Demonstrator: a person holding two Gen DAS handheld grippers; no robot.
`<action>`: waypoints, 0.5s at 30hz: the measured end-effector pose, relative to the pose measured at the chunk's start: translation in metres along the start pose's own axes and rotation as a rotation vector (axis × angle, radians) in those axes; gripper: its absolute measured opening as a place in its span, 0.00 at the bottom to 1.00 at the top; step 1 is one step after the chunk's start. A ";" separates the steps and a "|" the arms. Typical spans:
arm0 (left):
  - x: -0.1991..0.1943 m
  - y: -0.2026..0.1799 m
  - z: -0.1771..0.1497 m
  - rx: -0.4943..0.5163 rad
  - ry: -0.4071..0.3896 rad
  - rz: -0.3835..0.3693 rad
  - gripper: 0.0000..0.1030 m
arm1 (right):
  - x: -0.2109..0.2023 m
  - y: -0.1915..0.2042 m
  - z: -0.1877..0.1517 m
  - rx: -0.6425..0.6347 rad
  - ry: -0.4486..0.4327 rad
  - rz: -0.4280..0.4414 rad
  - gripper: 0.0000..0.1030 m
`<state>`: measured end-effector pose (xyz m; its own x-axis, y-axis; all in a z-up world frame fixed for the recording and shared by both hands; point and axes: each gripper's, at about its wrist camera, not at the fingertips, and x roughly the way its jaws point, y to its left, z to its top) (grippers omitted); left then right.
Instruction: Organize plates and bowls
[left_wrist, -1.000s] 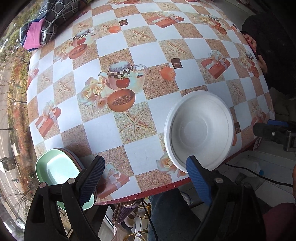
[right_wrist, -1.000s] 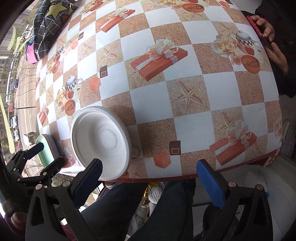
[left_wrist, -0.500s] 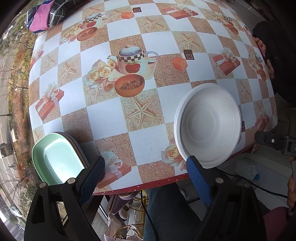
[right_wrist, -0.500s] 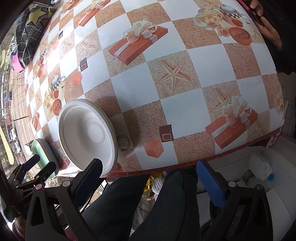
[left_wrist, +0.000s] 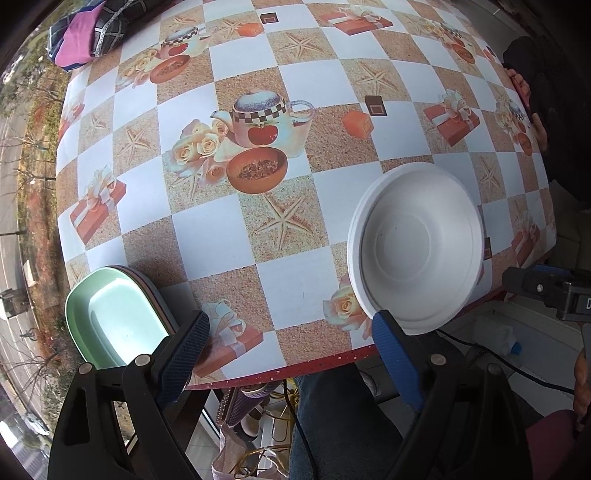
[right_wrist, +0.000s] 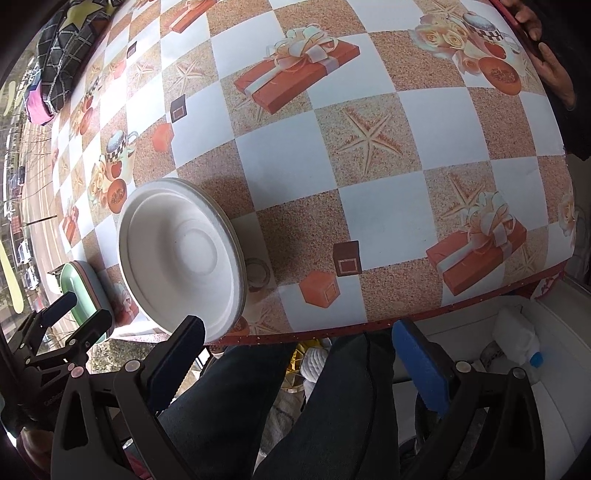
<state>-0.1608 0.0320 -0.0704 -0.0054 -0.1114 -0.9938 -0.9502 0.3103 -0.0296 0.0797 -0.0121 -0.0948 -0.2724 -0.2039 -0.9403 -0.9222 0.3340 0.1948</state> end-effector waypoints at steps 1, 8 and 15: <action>0.000 0.000 0.000 0.001 0.001 0.000 0.89 | 0.000 0.000 0.000 0.001 0.001 -0.001 0.99; 0.001 0.001 0.001 0.006 0.005 0.002 0.89 | 0.004 0.001 0.000 0.009 0.012 -0.001 0.99; 0.003 0.004 0.002 -0.001 0.010 0.000 0.89 | 0.005 0.002 0.001 0.009 0.015 -0.001 0.99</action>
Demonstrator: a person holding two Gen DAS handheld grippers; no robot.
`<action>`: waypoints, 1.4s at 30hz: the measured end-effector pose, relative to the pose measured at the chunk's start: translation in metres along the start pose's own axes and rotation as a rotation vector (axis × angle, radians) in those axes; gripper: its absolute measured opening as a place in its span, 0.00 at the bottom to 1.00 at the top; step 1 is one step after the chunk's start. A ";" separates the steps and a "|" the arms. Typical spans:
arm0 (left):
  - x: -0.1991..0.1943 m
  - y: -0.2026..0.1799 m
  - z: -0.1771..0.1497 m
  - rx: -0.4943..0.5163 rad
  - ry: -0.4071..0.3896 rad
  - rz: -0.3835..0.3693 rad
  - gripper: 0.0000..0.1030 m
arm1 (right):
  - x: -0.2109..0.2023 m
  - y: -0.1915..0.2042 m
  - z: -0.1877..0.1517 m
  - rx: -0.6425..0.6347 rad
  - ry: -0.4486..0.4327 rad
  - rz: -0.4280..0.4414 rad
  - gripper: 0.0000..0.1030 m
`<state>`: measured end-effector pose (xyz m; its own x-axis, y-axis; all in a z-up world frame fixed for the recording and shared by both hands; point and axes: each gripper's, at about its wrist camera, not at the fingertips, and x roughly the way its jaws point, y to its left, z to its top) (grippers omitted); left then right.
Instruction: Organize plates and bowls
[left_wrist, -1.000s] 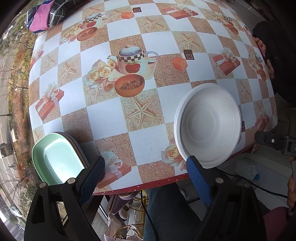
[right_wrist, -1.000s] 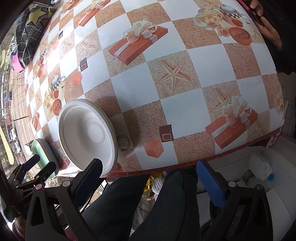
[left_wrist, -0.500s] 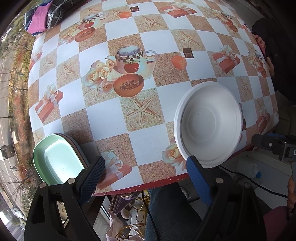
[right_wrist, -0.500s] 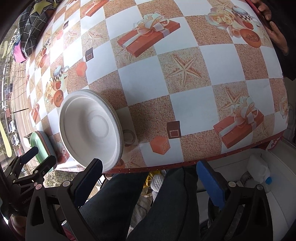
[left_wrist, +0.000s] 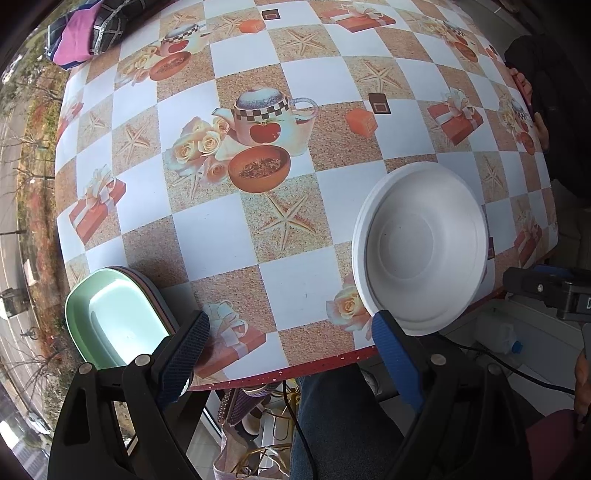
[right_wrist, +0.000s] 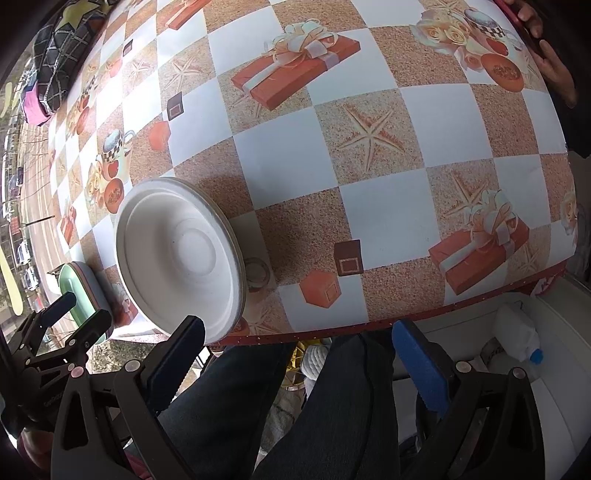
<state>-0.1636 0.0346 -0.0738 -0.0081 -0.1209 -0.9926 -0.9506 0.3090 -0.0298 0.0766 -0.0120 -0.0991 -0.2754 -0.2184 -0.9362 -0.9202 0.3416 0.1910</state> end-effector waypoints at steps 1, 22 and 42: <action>0.000 0.000 0.000 -0.001 0.000 -0.001 0.89 | 0.000 0.000 0.000 0.000 0.001 0.000 0.99; 0.004 -0.006 0.005 0.022 0.009 -0.016 0.89 | 0.006 0.006 0.005 -0.011 0.024 -0.009 0.99; 0.007 -0.006 0.013 0.023 0.013 -0.030 0.89 | 0.004 0.001 0.005 0.007 0.020 -0.002 0.99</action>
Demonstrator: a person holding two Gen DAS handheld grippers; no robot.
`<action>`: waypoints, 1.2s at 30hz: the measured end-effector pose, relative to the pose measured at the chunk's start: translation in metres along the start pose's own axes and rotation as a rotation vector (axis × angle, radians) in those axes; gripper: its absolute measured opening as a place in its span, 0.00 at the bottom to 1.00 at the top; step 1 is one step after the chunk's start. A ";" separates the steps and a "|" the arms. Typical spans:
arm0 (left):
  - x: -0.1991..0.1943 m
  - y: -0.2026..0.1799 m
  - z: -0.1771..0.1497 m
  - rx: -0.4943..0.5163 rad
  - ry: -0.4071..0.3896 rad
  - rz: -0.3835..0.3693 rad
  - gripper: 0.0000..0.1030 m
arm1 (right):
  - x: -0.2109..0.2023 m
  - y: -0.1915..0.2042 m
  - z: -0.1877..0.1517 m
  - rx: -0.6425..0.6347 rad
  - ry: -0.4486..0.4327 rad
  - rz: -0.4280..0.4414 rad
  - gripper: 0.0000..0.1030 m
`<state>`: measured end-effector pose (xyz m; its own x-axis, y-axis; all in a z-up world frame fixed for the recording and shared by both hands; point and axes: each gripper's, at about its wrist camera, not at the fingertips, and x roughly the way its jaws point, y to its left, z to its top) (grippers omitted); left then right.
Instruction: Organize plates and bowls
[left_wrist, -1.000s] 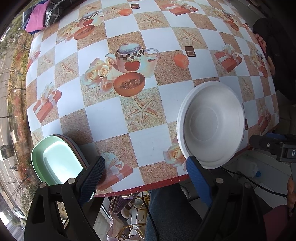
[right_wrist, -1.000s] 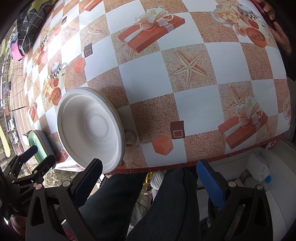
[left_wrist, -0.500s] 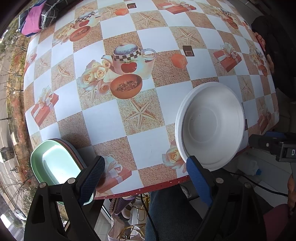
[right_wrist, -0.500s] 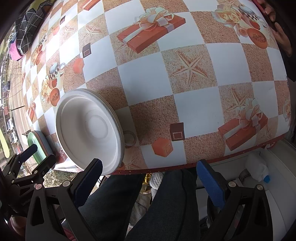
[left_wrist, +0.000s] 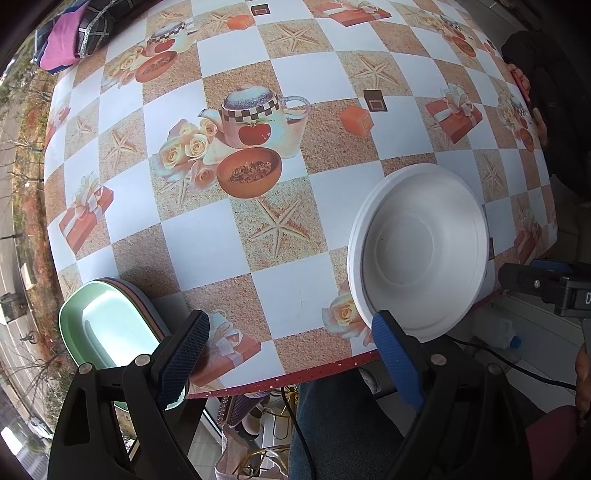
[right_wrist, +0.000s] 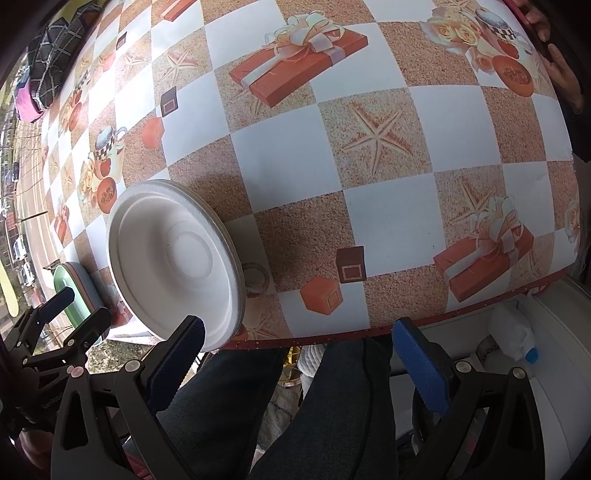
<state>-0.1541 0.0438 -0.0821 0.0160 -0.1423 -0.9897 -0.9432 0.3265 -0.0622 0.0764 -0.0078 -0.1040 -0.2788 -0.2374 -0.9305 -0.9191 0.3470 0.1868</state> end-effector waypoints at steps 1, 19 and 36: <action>0.000 0.000 0.000 0.000 -0.002 0.000 0.89 | -0.004 -0.004 0.002 0.011 -0.013 0.016 0.99; -0.010 -0.017 0.006 0.010 -0.055 -0.071 0.89 | -0.036 -0.023 -0.002 -0.073 -0.139 0.019 0.99; 0.056 -0.043 0.020 0.058 0.021 0.048 0.89 | 0.037 0.003 -0.013 -0.119 -0.009 -0.051 0.99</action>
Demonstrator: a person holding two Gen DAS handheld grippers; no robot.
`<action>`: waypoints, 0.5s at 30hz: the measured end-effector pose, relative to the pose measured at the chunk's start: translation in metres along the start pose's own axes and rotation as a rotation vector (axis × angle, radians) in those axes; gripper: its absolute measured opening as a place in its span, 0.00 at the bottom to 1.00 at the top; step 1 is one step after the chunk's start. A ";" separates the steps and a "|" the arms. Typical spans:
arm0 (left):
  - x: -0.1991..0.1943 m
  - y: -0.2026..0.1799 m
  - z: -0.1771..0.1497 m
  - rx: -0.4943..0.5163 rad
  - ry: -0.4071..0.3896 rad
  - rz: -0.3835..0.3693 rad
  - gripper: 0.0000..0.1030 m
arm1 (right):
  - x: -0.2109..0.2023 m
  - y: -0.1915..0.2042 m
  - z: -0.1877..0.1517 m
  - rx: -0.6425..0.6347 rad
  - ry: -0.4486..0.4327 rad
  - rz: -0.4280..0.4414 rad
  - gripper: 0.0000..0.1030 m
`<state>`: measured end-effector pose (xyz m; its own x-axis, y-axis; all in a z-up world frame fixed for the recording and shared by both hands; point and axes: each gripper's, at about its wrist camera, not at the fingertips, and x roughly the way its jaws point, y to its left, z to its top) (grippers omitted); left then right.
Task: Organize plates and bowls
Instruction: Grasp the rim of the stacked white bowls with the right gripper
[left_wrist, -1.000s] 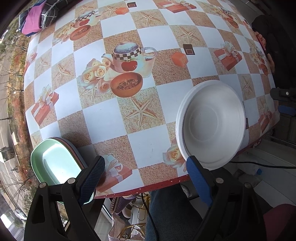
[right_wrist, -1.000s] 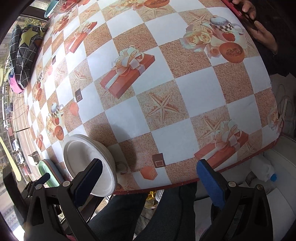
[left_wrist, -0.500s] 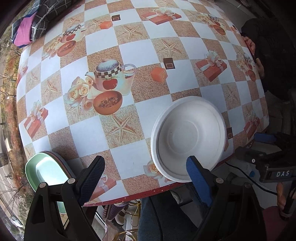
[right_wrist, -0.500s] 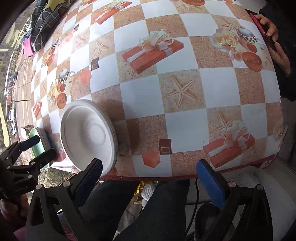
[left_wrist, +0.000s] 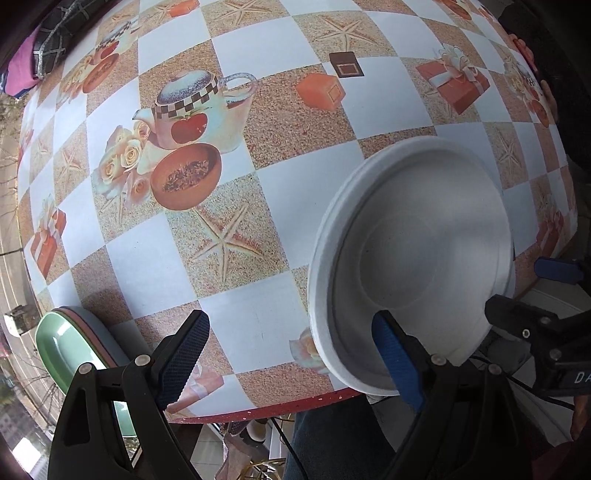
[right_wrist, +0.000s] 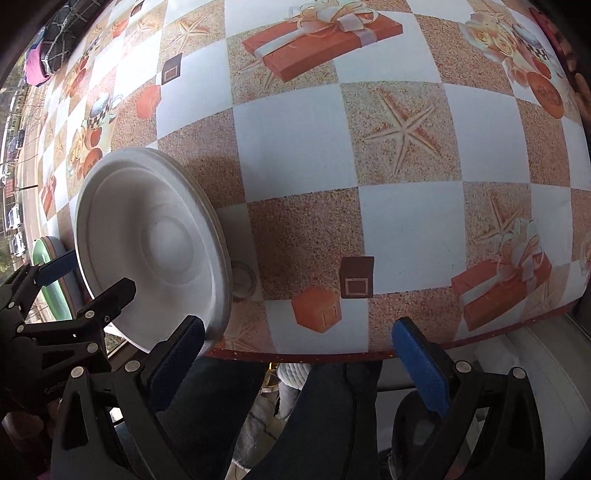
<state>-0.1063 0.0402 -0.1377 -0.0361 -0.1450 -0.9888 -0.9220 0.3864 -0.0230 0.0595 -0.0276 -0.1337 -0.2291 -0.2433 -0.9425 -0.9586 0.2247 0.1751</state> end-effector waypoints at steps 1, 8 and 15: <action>0.002 0.000 0.001 -0.002 -0.004 0.009 0.89 | 0.001 0.000 0.001 0.000 -0.001 -0.005 0.99; 0.013 0.002 0.016 -0.027 -0.003 0.009 0.89 | 0.012 0.013 0.006 -0.030 -0.007 -0.046 0.99; 0.025 0.011 0.016 -0.068 -0.018 -0.020 1.00 | 0.021 0.012 -0.001 -0.026 -0.018 -0.052 0.99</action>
<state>-0.1118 0.0553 -0.1648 -0.0116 -0.1357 -0.9907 -0.9465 0.3210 -0.0329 0.0434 -0.0314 -0.1508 -0.1766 -0.2370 -0.9553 -0.9732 0.1872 0.1334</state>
